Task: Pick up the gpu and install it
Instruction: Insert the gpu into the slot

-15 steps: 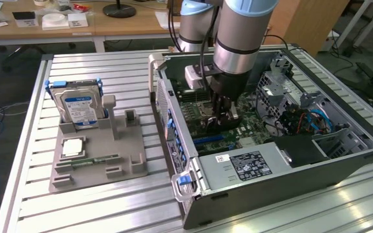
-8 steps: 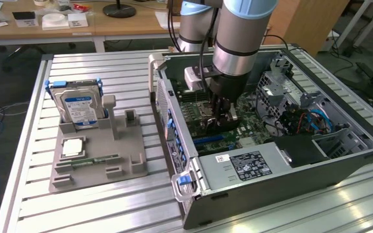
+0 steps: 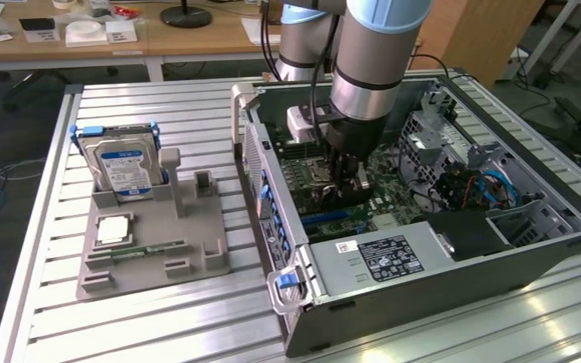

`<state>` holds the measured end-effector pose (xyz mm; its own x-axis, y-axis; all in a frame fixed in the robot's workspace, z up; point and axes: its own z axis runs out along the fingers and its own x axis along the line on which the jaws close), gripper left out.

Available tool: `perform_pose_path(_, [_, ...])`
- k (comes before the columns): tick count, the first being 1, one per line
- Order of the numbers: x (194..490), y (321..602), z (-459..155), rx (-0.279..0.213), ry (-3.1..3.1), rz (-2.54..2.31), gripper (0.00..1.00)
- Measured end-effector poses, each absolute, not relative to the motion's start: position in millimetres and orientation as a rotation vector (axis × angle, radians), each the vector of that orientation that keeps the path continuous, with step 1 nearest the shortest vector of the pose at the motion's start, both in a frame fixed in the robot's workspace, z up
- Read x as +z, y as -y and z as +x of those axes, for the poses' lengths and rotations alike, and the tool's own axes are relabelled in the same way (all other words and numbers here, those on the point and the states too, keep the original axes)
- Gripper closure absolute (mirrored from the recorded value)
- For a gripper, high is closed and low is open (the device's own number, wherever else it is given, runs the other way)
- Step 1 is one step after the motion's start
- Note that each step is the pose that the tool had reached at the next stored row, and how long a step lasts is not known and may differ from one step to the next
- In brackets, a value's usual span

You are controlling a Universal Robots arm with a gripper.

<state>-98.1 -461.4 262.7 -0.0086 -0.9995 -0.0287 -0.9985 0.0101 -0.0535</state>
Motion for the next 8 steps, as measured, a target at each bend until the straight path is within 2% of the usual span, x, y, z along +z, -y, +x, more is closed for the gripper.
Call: perform_pose_path(8, [260.2, 461.4, -98.2, -0.028, -2.191, -2.17, 0.73])
